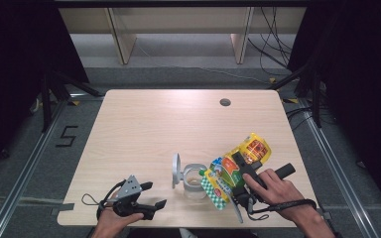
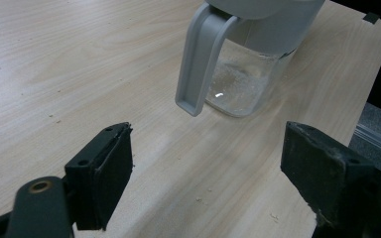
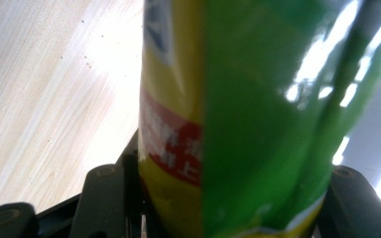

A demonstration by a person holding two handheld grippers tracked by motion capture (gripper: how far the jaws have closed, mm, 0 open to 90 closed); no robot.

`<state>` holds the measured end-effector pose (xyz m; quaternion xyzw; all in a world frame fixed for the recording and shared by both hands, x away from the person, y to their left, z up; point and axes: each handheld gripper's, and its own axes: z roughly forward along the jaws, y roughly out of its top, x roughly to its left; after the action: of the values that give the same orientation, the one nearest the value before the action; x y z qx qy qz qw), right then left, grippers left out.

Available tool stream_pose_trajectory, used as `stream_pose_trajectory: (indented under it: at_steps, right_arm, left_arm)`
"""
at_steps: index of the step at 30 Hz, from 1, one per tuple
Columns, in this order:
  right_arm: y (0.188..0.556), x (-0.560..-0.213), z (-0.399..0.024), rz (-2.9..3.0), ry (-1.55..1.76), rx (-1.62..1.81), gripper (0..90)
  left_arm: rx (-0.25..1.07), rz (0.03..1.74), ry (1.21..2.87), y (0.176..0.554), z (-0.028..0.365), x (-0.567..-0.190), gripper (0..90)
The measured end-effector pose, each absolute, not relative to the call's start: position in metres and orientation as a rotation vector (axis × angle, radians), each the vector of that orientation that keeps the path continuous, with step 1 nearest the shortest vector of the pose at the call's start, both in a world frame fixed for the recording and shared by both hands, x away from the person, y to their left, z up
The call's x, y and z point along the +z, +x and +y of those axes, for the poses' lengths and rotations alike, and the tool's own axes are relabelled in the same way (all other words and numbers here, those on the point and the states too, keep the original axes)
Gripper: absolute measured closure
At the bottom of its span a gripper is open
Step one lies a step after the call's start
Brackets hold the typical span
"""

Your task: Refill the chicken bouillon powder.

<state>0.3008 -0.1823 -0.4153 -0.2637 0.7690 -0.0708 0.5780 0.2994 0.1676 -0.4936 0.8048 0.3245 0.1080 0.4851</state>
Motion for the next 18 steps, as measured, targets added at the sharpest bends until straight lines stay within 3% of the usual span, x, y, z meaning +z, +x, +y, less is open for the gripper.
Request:
stream_pose_trajectory:
  at_steps: [18]
  right_arm:
    - [0.301,-0.4121,-0.1806,1.769,-0.679,-0.208,46.5]
  left_arm:
    - [0.264,0.791,1.956,0.2994,0.1677,-0.4936,19.8]
